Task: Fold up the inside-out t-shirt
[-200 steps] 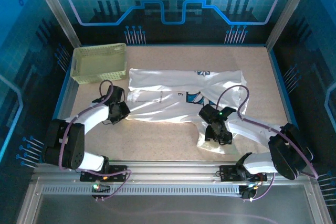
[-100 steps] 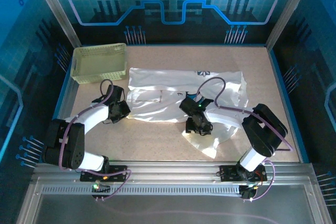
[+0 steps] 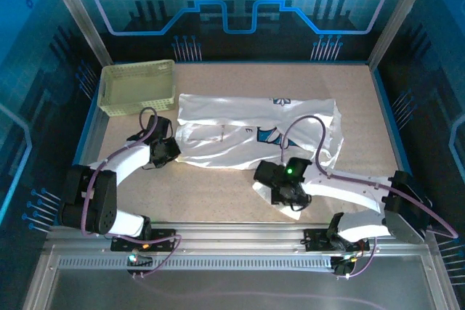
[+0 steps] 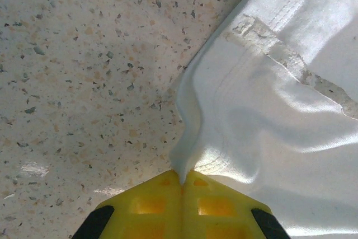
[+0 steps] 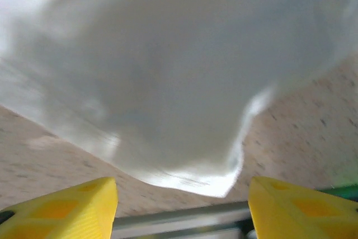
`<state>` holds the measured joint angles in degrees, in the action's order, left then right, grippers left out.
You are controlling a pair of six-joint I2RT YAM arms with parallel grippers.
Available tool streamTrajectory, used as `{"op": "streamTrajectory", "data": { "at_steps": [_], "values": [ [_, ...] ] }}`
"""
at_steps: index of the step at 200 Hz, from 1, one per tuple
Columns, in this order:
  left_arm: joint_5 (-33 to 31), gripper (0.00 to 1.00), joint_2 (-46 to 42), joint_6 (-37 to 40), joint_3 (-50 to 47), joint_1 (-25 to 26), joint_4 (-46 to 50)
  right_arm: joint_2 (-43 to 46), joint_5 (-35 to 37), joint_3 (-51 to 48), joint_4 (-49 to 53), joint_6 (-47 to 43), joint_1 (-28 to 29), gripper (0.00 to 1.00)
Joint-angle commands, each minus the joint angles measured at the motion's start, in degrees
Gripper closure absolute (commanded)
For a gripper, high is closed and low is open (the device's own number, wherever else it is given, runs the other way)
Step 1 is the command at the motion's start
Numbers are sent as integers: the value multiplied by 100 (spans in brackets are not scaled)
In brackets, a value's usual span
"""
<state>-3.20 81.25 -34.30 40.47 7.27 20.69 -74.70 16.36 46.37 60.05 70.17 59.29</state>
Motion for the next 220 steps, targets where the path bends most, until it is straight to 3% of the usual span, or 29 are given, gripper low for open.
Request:
{"op": "streamTrajectory", "data": {
  "at_steps": [1,45,122,149,181,206,220],
  "values": [
    [24,100,-158,112,87,-78,77,186,-11,-425,475,803,136,38],
    [17,100,-214,143,39,-76,94,410,-274,-1106,-379,815,24,47],
    [4,100,-191,126,45,-76,77,181,-672,-1605,-1446,572,-206,52],
    [13,100,-198,121,31,-78,89,8,-705,-1600,-1514,554,-226,63],
    [62,100,-232,95,14,-79,94,14,-570,-1543,-1290,651,-231,86],
    [74,100,-308,99,-29,-76,119,337,-139,-1299,-568,713,-225,99],
    [132,100,-437,73,-92,-78,104,708,224,-1020,93,705,-233,100]
  ]
}}
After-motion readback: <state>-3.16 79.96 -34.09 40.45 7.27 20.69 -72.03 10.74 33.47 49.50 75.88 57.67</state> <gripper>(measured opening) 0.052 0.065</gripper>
